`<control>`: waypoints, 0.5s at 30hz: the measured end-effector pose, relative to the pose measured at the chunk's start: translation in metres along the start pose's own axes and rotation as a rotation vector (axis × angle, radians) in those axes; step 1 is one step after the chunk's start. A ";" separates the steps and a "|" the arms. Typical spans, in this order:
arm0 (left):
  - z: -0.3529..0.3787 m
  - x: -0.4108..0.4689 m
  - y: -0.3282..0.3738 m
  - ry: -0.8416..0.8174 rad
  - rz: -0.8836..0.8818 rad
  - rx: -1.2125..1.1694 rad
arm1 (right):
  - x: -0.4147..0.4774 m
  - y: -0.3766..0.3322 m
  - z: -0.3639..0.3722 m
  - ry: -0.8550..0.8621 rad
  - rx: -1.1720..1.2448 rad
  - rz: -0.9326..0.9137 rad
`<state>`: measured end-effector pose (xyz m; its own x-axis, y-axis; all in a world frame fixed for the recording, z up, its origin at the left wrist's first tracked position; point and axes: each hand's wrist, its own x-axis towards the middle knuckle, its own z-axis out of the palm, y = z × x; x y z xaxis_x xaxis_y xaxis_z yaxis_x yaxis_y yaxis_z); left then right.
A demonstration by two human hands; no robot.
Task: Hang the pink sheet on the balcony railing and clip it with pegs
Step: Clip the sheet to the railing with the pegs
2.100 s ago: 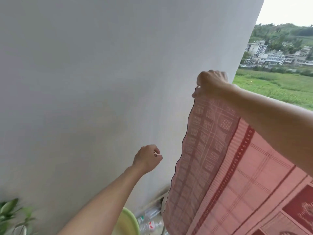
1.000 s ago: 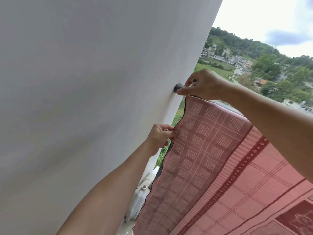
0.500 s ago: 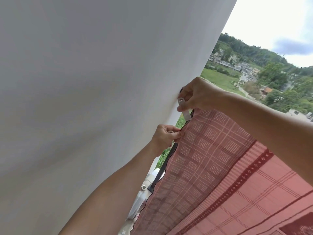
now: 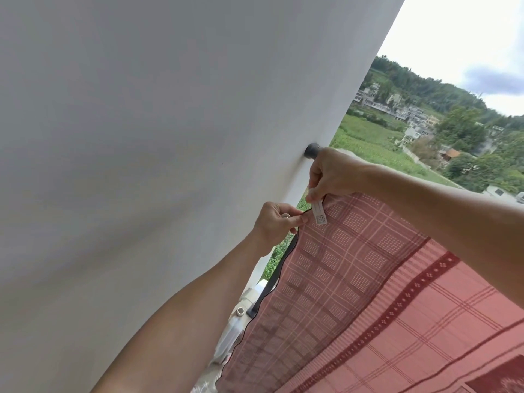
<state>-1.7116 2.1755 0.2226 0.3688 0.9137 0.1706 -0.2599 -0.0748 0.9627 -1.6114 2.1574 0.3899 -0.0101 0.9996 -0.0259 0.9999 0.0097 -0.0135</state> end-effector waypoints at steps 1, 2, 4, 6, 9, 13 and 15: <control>0.000 0.001 0.000 0.005 -0.001 0.001 | 0.000 0.001 0.002 -0.015 -0.021 0.003; -0.001 0.001 -0.002 0.007 -0.003 -0.002 | 0.001 0.001 0.004 -0.027 -0.036 0.010; -0.003 0.002 -0.005 0.000 -0.008 -0.005 | 0.001 -0.001 0.003 -0.040 -0.072 0.027; -0.004 0.000 -0.007 -0.022 -0.022 -0.004 | -0.002 -0.003 0.000 -0.053 -0.123 0.034; -0.010 -0.003 -0.011 -0.040 -0.084 0.063 | -0.006 -0.003 -0.002 -0.105 -0.177 0.047; -0.042 -0.014 -0.029 -0.055 -0.254 0.110 | -0.005 0.000 -0.002 0.016 -0.042 0.023; -0.057 -0.025 -0.044 -0.041 -0.311 0.136 | -0.011 -0.003 -0.001 0.234 0.054 -0.054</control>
<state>-1.7599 2.1788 0.1639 0.4482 0.8844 -0.1301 -0.0088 0.1499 0.9887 -1.6148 2.1462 0.3908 -0.0538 0.9765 0.2088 0.9957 0.0681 -0.0623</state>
